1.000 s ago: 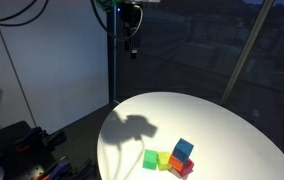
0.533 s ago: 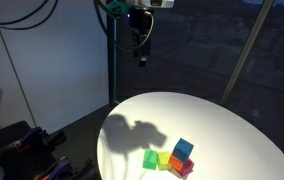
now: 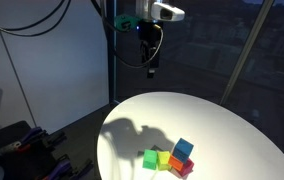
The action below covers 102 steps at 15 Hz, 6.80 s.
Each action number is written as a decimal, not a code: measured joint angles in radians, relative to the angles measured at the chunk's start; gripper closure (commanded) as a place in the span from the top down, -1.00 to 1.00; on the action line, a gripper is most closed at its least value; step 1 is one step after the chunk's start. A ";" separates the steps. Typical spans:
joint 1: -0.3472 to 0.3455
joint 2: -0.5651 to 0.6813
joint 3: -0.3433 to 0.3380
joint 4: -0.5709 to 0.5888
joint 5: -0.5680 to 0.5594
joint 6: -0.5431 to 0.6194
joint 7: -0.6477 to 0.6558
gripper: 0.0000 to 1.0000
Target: Pick up the blue block and put it on the table
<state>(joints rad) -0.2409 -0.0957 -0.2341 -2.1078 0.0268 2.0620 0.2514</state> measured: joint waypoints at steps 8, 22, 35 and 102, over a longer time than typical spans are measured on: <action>0.000 0.064 -0.011 0.000 0.000 0.000 0.000 1.00; 0.000 0.076 -0.012 0.000 0.000 0.000 0.000 1.00; -0.008 0.144 -0.032 0.064 0.002 0.000 0.002 1.00; -0.173 0.489 -0.063 0.303 0.016 0.085 -0.391 1.00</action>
<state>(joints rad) -0.4140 0.3934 -0.2973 -1.8047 0.0427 2.1467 -0.1393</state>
